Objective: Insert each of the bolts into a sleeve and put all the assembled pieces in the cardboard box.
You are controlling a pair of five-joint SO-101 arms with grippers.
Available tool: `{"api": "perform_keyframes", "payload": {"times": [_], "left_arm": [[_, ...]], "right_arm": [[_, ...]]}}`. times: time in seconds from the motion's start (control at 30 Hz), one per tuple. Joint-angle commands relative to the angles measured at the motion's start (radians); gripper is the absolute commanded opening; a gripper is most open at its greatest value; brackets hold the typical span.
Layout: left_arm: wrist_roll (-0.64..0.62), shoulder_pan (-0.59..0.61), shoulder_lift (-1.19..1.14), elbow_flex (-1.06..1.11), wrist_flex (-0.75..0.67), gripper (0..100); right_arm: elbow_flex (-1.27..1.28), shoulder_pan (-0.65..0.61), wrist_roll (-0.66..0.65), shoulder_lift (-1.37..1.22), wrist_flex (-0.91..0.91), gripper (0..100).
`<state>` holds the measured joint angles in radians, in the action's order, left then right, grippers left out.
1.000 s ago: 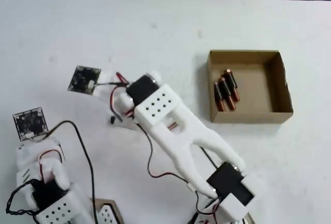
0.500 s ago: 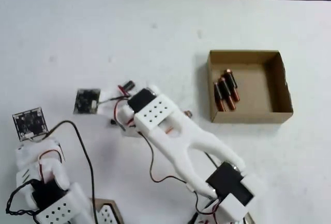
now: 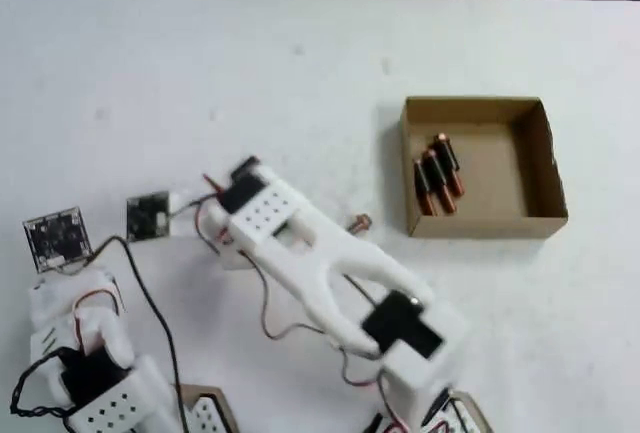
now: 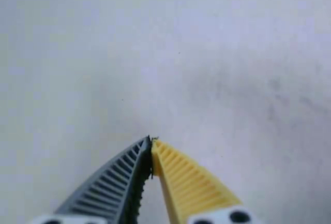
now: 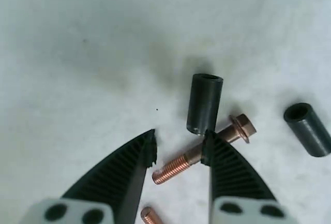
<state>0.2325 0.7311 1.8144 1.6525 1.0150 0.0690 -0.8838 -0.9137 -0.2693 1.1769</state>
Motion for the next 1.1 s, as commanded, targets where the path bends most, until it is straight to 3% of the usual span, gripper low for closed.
{"api": "perform_keyframes", "payload": {"times": [0.0, 0.13, 0.67, 0.9, 1.07], "left_arm": [[0.023, 0.004, 0.012, -0.012, 0.003, 2], [0.089, 0.004, 0.013, 0.012, -0.031, 2], [0.094, 0.004, 0.013, 0.014, -0.031, 2], [0.094, 0.004, 0.013, 0.014, -0.031, 2], [0.094, 0.004, 0.013, 0.014, -0.031, 2]], "right_arm": [[-0.249, -0.015, -0.002, -0.134, 0.088, 13.2], [-0.4, -0.016, 0.037, -0.263, 0.11, 13.3], [-0.924, 0.013, 0.04, -0.634, 0.398, 13.1], [-1.02, 0.022, 0.13, -0.705, 0.429, 12.8], [-1.023, 0.022, 0.135, -0.71, 0.443, 2.9]]}}
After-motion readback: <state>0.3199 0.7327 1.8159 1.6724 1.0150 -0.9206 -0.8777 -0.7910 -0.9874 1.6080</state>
